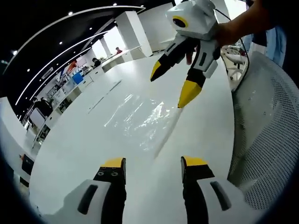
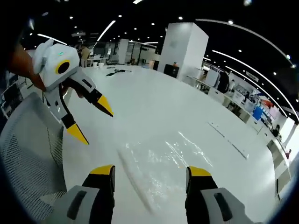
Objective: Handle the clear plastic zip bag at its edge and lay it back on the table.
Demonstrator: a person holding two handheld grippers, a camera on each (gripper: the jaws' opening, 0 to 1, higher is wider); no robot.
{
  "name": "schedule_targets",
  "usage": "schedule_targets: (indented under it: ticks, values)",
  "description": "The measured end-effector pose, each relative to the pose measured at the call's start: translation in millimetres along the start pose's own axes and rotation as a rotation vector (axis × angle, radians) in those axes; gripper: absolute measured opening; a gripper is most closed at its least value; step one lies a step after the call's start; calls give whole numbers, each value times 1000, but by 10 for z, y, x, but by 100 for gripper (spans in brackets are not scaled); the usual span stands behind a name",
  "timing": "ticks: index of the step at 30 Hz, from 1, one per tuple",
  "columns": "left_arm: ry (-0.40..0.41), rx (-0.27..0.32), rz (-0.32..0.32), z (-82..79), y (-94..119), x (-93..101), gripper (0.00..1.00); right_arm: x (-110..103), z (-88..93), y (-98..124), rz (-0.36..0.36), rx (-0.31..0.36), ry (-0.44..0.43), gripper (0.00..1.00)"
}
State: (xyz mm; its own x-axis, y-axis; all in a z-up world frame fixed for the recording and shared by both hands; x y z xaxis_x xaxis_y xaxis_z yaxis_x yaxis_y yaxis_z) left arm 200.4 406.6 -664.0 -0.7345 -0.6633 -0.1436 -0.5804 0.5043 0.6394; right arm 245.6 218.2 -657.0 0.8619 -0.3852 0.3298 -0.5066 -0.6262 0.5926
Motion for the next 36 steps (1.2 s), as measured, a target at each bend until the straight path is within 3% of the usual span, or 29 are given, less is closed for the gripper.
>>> schedule_targets:
  ticks: [13,18,36]
  values:
    - [73,57,-18,-48,81,-11,67,-33,115,227,39,30,-104,80]
    - [111,72,-20,-35,126,-18,78,-32,154,296,58,37,-137,84]
    - [271,145,-7,28,190,4,98,-134,250,607,121,67,-255,98]
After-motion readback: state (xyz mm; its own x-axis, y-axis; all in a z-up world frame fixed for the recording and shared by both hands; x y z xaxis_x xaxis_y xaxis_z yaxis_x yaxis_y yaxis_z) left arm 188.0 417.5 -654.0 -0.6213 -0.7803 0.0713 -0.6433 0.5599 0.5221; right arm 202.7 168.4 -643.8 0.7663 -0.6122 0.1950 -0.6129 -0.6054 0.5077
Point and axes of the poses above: the point that each gripper's makers call its tool centre point, and the gripper's own axes: y roughly backward along the fingers, x roughly to its right, z roughly out of its underside, the point moved 7 cm from there along y, roughly backward along the fingers, and after that the axes turned 11 degrees about y, right-handed, at the moved point
